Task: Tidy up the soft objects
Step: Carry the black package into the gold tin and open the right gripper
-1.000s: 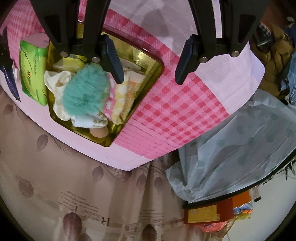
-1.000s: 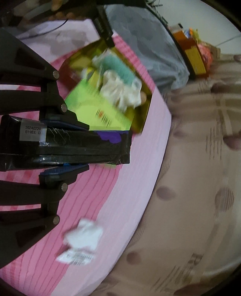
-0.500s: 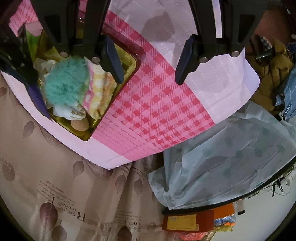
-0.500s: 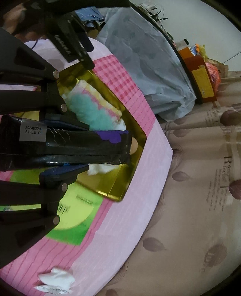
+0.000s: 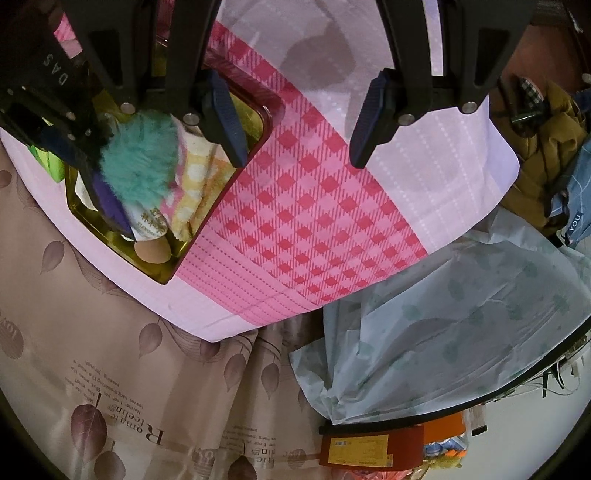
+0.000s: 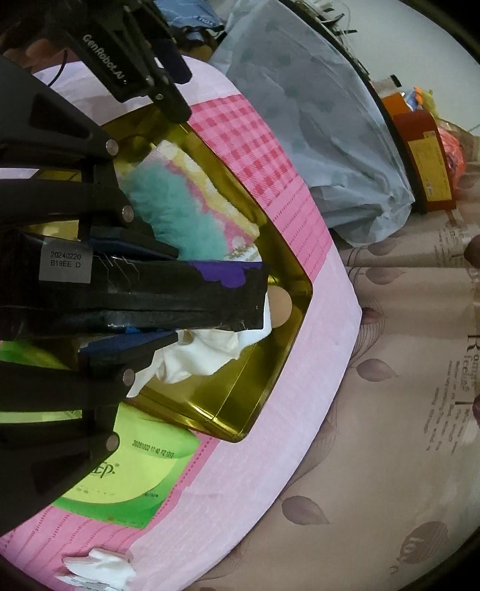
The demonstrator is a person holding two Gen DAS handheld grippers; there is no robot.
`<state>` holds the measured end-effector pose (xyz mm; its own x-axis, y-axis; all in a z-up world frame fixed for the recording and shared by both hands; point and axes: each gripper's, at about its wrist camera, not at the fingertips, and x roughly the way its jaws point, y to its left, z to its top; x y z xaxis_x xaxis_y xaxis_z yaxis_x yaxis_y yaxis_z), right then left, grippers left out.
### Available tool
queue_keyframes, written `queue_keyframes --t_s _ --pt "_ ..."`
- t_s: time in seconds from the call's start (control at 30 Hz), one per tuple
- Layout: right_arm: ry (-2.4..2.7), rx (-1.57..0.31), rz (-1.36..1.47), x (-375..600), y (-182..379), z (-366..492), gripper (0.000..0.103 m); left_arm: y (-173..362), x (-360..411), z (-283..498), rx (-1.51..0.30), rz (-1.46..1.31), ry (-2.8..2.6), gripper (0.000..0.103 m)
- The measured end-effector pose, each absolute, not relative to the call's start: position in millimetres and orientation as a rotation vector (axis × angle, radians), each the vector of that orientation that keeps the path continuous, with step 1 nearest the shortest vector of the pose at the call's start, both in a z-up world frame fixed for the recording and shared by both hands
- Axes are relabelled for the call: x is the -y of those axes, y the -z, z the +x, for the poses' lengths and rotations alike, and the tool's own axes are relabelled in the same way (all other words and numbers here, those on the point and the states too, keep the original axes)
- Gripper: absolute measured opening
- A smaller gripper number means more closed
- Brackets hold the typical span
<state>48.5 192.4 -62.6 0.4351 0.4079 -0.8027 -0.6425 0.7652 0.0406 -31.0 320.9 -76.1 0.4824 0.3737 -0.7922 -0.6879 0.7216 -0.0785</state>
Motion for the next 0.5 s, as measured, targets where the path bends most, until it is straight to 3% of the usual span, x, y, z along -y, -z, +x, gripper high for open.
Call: queue_keyframes --t_s 0.1,0.23,0.5 --pt "-0.675 -0.904 -0.28 -190 59 47 0.039 75 -320 -32 -0.829 -0.411 -0.674 0.059" --pt "-0.687 -0.897 -0.266 -186 54 41 0.054 75 -319 -31 -0.825 -0.403 -0.674 0.059" --pt "-0.691 -0.851 -0.219 -167 29 28 0.066 68 -315 -33 -0.799 -0.374 -0.664 0.059"
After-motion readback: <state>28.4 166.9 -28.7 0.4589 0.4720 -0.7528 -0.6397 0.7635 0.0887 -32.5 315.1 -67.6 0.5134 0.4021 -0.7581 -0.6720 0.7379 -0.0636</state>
